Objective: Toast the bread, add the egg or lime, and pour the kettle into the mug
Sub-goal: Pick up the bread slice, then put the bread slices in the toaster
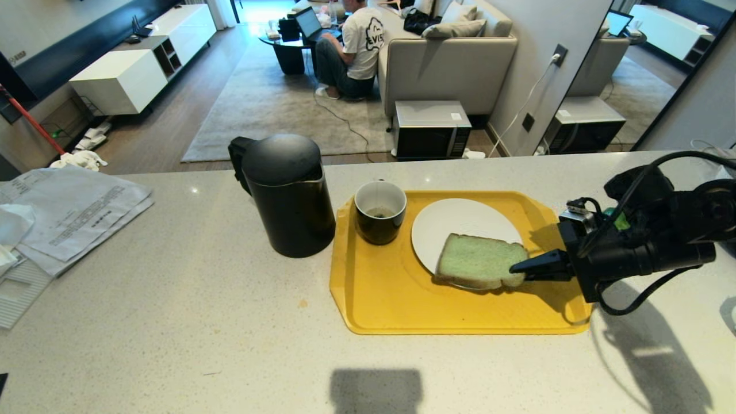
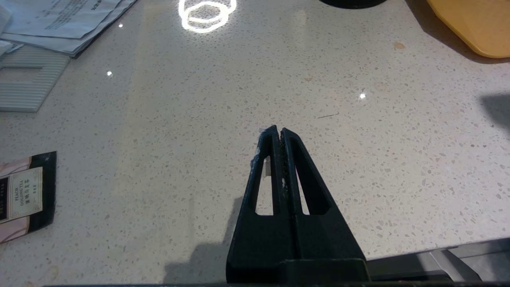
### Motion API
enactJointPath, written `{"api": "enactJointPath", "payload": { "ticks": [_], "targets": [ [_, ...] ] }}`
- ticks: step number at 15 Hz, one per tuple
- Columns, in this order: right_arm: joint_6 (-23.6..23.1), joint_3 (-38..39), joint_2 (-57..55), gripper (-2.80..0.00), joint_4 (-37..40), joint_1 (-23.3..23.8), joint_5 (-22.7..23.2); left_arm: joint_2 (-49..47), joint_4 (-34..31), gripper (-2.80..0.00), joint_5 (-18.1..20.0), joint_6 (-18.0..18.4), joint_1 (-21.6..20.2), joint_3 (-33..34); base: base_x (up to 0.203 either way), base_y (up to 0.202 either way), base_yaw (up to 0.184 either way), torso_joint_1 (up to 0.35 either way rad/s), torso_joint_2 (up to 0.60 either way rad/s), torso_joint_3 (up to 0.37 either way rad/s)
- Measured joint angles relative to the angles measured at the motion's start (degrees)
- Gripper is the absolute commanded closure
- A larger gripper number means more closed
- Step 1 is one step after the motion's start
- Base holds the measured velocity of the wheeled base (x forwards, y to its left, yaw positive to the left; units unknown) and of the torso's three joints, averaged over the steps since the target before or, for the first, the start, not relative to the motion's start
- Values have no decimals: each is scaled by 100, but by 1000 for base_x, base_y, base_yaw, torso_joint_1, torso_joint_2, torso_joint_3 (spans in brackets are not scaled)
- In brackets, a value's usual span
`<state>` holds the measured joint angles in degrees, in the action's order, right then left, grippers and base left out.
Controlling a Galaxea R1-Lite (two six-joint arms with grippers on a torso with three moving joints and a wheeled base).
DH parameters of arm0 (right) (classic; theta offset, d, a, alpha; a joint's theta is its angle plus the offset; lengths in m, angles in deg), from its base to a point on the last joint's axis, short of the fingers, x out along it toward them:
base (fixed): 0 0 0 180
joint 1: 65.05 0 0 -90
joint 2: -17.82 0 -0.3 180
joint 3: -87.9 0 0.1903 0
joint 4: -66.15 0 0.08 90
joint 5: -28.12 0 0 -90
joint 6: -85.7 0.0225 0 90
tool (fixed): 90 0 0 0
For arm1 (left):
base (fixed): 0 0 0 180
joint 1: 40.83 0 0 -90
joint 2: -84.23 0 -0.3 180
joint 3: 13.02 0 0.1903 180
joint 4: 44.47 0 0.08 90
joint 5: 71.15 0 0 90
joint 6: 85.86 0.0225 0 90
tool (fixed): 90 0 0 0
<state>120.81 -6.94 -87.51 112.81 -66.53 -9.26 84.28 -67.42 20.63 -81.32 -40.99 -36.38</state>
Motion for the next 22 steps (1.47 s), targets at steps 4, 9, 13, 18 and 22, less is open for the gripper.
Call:
{"api": "enactJointPath", "payload": {
  "ticks": [4,9,13,18,22],
  "targets": [
    [-25,9,931,0,312,4,-50,0,0,0,0,0,0,0,0,0,0,0,0,0],
    [-151,-48,2264,0,858,0,-368,0,3,0,0,-1,0,0,0,0,0,0,0,0],
    [-1081,-373,3146,0,1897,-165,-1271,0,0,0,1,0,0,0,0,0,0,0,0,0],
    [-3002,-969,3887,0,2995,-396,-3284,0,0,0,-4,-1,0,0,0,0,0,0,0,0],
    [-3921,-1091,4390,0,2990,-418,-4766,0,0,0,-2,-1,0,0,0,0,0,0,0,0]
  ]
}}
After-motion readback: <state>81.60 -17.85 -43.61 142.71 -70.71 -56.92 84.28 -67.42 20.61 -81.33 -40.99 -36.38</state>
